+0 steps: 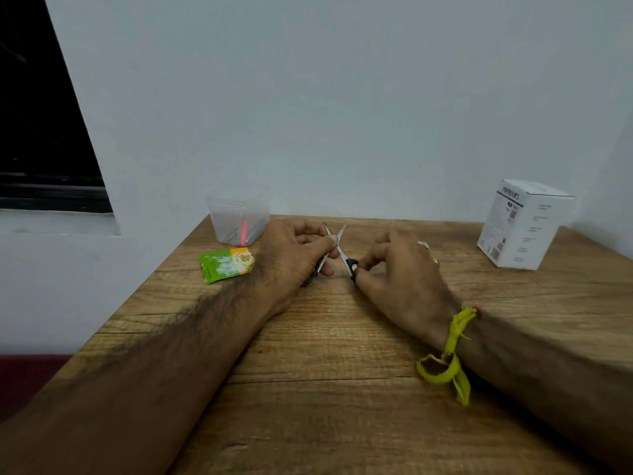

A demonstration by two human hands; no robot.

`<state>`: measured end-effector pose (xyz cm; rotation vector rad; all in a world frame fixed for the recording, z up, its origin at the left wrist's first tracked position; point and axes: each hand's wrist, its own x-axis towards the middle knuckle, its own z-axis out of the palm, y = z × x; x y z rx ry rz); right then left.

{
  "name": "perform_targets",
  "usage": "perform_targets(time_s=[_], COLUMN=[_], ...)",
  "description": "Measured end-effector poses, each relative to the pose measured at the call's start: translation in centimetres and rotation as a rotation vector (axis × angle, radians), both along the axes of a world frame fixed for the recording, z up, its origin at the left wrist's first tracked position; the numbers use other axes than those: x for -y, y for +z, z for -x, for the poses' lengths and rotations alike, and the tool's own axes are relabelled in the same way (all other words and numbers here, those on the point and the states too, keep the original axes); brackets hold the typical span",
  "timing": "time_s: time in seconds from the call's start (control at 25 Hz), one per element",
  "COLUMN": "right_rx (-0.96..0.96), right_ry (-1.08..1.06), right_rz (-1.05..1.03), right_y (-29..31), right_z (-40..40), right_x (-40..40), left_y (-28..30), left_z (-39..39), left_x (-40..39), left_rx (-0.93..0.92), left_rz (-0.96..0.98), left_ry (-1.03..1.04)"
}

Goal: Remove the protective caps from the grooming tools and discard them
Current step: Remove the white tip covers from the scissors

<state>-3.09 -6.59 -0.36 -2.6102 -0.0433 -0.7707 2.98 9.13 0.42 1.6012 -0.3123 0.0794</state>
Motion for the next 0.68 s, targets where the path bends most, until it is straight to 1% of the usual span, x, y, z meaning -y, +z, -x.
perform_targets(time_s=[0.08,0.12,0.24,0.36,0.4,0.52,0.68], right_rx=[-0.037,-0.052,-0.065,-0.029,-0.04,-0.08,-0.078], right_ry=[0.011,0.043,0.058,0.104,0.153,0.335,0.394], right_rz=[-0.161,-0.167,-0.036,-0.161,-0.128,0.151,0.49], right_y=[0.0,0.0,0.3,0.4,0.5,0.9,2.2], right_z=[-0.2,-0.1,0.4,0.2,0.3,0.9,0.8], right_x=[0.1,0.4,0.4,0.0,0.3,2.1,2.7], left_y=[-0.1,-0.2,-0.2,-0.3,-0.3,-0.3,-0.3], left_z=[-0.1,-0.1,-0.2,-0.4,-0.4,-0.2,-0.4], left_x=[0.0,0.1,0.2,0.1,0.1,0.0,0.0], left_rx=[0.043,0.062,0.085,0.096,0.107,0.143,0.143], left_rz=[-0.035,-0.053,-0.073,-0.069,-0.077,-0.119,-0.132], left_ry=[0.019,0.026,0.034,0.034,0.031,0.013,-0.01])
